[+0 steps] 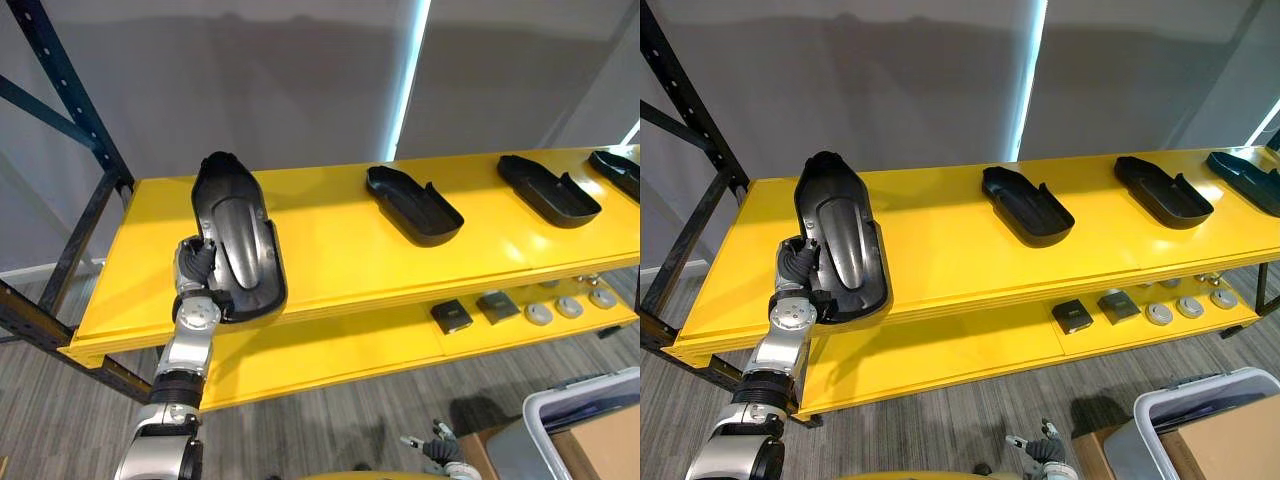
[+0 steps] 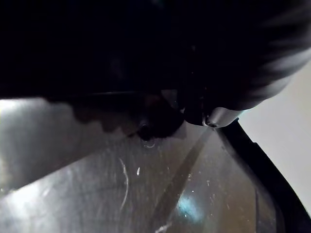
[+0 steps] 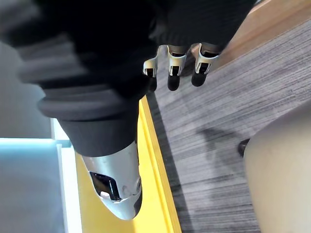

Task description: Walk over and take plastic housings, then place them on the shelf

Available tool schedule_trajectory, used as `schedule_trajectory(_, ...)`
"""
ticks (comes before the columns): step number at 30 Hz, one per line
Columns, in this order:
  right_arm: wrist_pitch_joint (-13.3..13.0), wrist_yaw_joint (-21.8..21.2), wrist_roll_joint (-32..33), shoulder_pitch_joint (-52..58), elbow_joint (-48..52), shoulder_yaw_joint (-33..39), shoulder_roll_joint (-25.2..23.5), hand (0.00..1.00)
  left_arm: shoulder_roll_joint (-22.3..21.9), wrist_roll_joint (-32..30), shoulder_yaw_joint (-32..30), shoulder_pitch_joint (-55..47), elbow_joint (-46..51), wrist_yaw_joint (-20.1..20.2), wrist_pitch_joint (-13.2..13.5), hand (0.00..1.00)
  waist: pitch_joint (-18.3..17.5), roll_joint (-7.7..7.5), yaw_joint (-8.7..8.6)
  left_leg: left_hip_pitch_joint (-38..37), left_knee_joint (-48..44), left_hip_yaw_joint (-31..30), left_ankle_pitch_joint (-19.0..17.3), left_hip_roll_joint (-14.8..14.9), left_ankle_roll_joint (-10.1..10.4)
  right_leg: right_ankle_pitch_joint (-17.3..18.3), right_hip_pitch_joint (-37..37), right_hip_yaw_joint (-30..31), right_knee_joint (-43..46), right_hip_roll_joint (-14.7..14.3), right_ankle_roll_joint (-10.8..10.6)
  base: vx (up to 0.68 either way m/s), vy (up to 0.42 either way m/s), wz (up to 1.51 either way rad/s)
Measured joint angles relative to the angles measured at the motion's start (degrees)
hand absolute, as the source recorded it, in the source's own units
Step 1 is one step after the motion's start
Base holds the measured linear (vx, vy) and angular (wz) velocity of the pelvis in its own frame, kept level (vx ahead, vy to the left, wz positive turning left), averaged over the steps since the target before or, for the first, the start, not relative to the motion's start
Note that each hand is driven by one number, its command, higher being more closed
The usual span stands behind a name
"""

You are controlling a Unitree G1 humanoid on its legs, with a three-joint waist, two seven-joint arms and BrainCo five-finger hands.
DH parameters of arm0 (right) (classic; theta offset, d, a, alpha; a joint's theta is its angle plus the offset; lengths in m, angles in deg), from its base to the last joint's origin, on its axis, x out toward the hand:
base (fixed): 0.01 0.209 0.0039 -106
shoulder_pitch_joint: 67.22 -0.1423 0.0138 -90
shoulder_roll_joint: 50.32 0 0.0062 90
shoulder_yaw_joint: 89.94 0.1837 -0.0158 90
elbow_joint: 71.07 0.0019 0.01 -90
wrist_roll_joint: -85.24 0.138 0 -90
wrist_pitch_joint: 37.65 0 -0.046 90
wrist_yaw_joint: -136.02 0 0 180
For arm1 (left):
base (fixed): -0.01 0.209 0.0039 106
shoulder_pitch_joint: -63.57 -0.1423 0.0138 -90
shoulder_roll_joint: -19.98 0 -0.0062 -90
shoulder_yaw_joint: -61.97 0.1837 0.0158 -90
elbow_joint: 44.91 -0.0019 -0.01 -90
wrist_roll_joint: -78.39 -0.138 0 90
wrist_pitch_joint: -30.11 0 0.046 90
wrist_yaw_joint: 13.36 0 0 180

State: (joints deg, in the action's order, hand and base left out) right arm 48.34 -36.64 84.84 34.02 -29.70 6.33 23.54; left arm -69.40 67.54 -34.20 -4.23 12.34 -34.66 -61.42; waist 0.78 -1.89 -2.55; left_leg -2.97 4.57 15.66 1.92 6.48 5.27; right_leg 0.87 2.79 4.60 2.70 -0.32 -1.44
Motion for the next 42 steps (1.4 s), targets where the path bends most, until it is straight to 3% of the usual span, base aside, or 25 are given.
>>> schedule_trajectory(9, -0.2, 0.0, 0.0, -0.2, -0.6, 0.6, -0.4, 0.0, 2.5, 0.0, -2.6, 4.4, -5.1, -0.2, -0.8, 1.0, 0.6, -0.7, -0.05, -0.2, 0.8, 0.0, 1.0, -0.6, -0.3, -1.0, -0.5, 1.1, -0.8, -0.4, -0.2, 0.05, -0.003, -0.03)
schedule_trajectory(10, -0.4, 0.0, 0.0, -0.2, -0.6, 0.6, -0.4, 0.0, 3.0, 0.0, -3.0, 5.3, -6.2, -0.2, -0.8, 0.0, 0.8, -0.74, -0.03, -0.4, 0.8, -0.1, 0.9, -0.5, -0.4, -1.0, -0.7, 1.2, -0.9, -0.4, -0.2, 0.04, -0.008, -0.03)
schedule_trajectory(19, -1.2, -0.1, 0.0, -0.6, -0.6, 0.3, -0.3, 0.0, 4.0, 0.0, -3.2, 9.4, -8.5, -0.5, -1.1, 0.0, 2.0, -0.83, -0.66, -0.6, 0.8, -1.1, 0.7, -0.5, -0.6, -0.9, -0.5, 1.7, -0.9, -0.5, 0.0, 0.01, -0.003, -0.03)
schedule_trajectory(27, -1.7, -0.1, 0.1, -0.7, -0.4, -0.2, -0.3, 0.0, 5.2, 0.3, -3.3, 10.4, -8.0, -3.3, -1.1, 0.0, 2.8, -1.23, -0.77, -0.5, 0.8, -1.2, 0.5, -0.6, -0.7, -0.9, -0.5, 1.6, -1.0, -0.5, 0.0, 0.01, 0.001, 0.0)
schedule_trajectory(38, -1.8, 0.1, 0.0, -0.7, -0.4, -0.2, -0.1, 0.0, 4.5, 1.2, -3.5, 10.3, 6.1, -8.6, -0.3, 0.0, 3.0, -1.28, -0.03, -0.7, 0.8, -3.0, 0.6, -0.6, -0.7, -0.6, -1.6, -0.1, -1.2, -0.4, 0.4, 0.01, -0.002, 0.08)
schedule_trajectory(42, -1.8, 0.1, 0.0, -0.8, -0.4, -0.4, 0.1, 0.0, 2.9, -0.3, -2.9, 6.6, 17.6, -9.1, -0.2, 0.0, 3.1, -1.33, 0.2, -0.5, 0.8, -3.3, 0.6, -0.5, -0.7, -0.5, -1.6, -0.2, -1.2, -0.4, 0.3, 0.0, -0.001, 0.03)
